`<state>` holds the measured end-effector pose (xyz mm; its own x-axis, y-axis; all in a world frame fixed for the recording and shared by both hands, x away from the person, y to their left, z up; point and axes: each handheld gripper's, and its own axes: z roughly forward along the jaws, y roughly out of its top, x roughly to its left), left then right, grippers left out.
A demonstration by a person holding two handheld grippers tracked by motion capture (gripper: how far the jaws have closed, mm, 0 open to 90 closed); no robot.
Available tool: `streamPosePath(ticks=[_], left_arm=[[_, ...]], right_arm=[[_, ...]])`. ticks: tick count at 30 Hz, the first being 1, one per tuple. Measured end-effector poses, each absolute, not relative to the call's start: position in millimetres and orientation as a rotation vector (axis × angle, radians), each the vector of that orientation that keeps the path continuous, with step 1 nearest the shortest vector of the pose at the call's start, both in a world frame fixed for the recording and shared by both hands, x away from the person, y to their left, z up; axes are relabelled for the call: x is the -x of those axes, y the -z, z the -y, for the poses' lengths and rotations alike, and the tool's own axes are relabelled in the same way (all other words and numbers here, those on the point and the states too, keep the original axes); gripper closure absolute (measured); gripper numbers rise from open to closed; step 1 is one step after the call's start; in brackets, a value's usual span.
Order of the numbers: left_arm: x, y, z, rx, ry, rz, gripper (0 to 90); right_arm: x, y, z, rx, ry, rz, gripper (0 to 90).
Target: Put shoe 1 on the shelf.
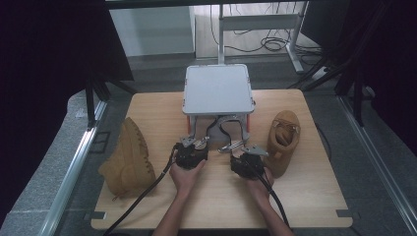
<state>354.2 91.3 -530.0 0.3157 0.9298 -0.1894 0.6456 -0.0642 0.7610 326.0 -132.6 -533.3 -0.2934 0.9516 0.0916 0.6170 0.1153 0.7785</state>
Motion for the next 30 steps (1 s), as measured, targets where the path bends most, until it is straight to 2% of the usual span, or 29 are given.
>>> streamPosePath(ticks=[6, 30], left_arm=[[-349.5, 527.9, -91.0, -1.829, -0.405, -1.331, 39.9], [-359.1, 525.8, -83.5, -1.769, -0.482, -1.334, 42.5]], right_arm=[[-326.0, 533.3, 132.7, -1.519, -1.031, -1.967, 41.8], [-325.9, 533.2, 133.7, -1.521, -1.035, -1.968, 41.9]])
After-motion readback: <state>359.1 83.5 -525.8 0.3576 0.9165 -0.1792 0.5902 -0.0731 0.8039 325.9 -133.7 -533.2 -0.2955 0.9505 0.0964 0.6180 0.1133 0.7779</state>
